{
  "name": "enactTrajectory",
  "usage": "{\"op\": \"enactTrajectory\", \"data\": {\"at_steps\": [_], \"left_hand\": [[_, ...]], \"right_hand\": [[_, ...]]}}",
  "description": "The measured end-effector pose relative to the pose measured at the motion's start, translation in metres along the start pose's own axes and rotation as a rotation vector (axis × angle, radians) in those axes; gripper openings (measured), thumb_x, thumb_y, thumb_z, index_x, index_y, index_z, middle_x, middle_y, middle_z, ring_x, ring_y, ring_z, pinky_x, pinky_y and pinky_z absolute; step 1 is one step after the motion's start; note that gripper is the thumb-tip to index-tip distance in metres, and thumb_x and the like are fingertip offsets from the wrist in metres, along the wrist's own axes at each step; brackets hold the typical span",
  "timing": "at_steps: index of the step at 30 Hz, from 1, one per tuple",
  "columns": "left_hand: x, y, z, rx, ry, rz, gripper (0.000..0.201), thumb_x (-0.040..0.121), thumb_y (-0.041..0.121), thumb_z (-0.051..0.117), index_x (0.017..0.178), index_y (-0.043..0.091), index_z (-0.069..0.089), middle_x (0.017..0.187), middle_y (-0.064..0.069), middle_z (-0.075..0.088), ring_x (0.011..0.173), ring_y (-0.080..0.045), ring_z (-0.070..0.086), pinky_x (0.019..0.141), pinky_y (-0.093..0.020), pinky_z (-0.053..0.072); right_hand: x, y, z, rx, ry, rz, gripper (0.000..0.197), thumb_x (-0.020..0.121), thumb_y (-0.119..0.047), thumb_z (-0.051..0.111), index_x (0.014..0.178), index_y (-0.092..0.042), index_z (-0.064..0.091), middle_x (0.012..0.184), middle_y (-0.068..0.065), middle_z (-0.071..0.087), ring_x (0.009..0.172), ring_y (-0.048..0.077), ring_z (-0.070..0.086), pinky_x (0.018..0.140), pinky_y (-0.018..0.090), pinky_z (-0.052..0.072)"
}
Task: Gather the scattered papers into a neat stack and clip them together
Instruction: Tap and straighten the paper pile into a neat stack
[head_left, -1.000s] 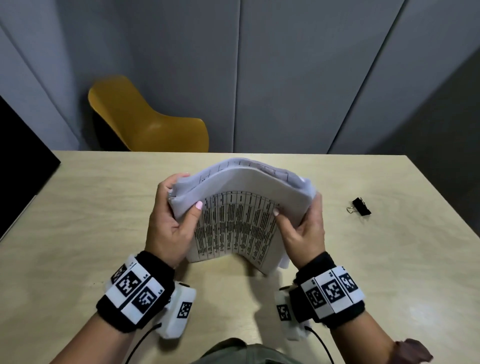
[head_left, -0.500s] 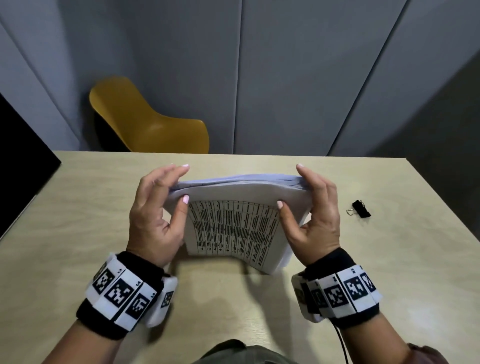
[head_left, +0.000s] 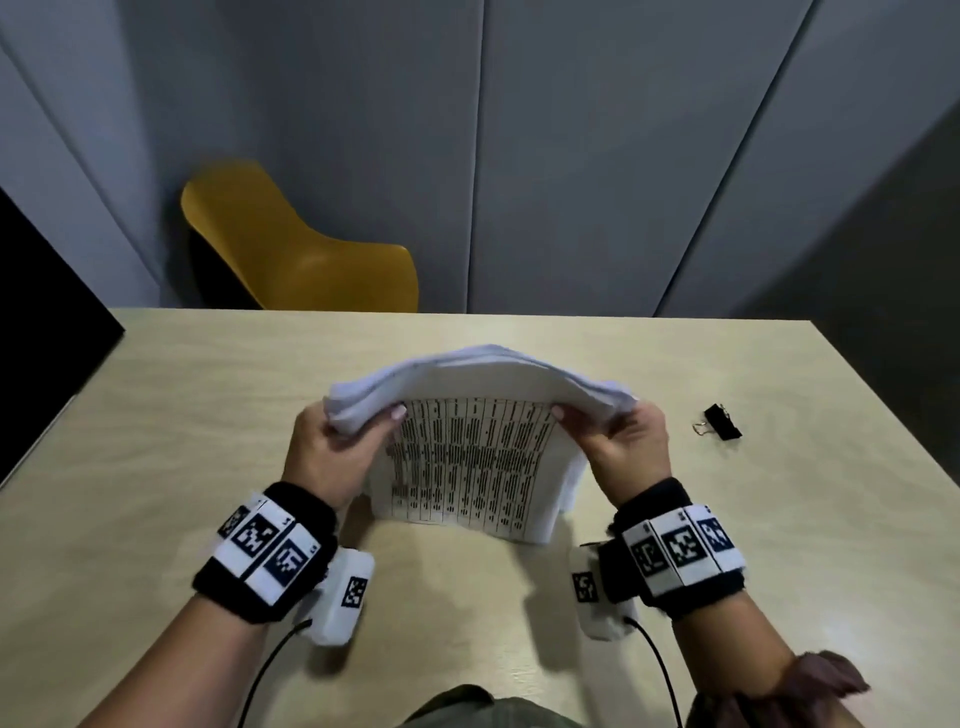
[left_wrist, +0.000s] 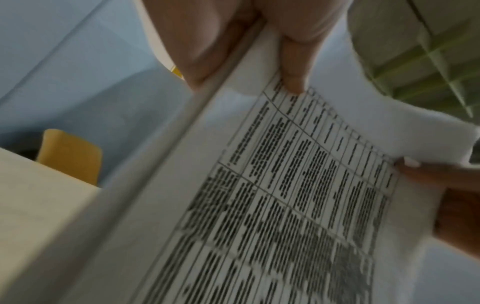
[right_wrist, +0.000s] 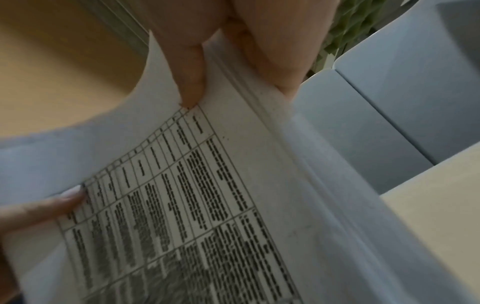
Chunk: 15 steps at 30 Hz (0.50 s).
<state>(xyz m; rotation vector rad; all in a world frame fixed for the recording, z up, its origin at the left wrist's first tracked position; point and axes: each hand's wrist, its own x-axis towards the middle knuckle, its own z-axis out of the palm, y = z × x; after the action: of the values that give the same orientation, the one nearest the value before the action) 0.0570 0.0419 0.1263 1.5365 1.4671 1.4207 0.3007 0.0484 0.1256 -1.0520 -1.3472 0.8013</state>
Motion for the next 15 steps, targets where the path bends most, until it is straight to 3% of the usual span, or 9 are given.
{"op": "enactTrajectory", "data": {"at_steps": [2,6,10,13,15], "left_hand": [[0.002,0.002,0.004,0.021,0.075,0.057,0.027,0.080,0.005,0.069,0.103,0.016,0.063,0.067,0.030,0.063,0.069,0.021,0.059,0.064,0.001,0.043],[0.003,0.004,0.000,-0.013,0.097,0.091,0.021,0.081,0.009,0.067,0.094,0.024,0.063,0.069,0.042,0.062,0.072,0.019,0.059,0.067,0.000,0.043],[-0.003,0.005,-0.001,-0.068,0.077,0.070,0.011,0.075,0.026,0.067,0.078,0.036,0.062,0.068,0.031,0.066,0.067,0.009,0.061,0.064,-0.008,0.048],[-0.007,0.008,0.007,-0.059,0.114,0.067,0.005,0.075,0.029,0.062,0.071,0.033,0.060,0.061,0.016,0.066,0.061,0.001,0.058,0.061,-0.014,0.047],[-0.011,0.012,0.013,-0.032,0.154,0.100,0.008,0.078,0.029,0.059,0.072,0.025,0.060,0.066,-0.002,0.063,0.064,-0.012,0.056,0.060,-0.022,0.045]], "right_hand": [[0.001,-0.003,0.002,0.016,0.019,-0.025,0.038,0.072,0.000,0.073,0.075,-0.038,0.073,0.067,-0.029,0.068,0.063,-0.010,0.062,0.060,0.009,0.050],[0.003,-0.007,0.000,0.120,0.038,-0.026,0.026,0.065,-0.003,0.074,0.080,-0.023,0.066,0.065,-0.026,0.069,0.063,-0.010,0.061,0.061,0.009,0.050],[-0.002,0.000,-0.004,0.171,-0.040,0.137,0.028,0.068,-0.003,0.074,0.084,-0.025,0.066,0.072,-0.019,0.072,0.070,-0.003,0.064,0.067,0.016,0.052],[-0.010,0.000,0.008,0.160,-0.075,0.135,0.045,0.081,0.007,0.060,0.078,-0.036,0.073,0.070,-0.021,0.071,0.068,-0.005,0.064,0.064,0.014,0.052],[-0.014,0.000,0.017,0.161,0.005,0.078,0.041,0.083,0.005,0.059,0.077,-0.033,0.073,0.070,-0.022,0.071,0.068,-0.007,0.064,0.064,0.014,0.052]]}}
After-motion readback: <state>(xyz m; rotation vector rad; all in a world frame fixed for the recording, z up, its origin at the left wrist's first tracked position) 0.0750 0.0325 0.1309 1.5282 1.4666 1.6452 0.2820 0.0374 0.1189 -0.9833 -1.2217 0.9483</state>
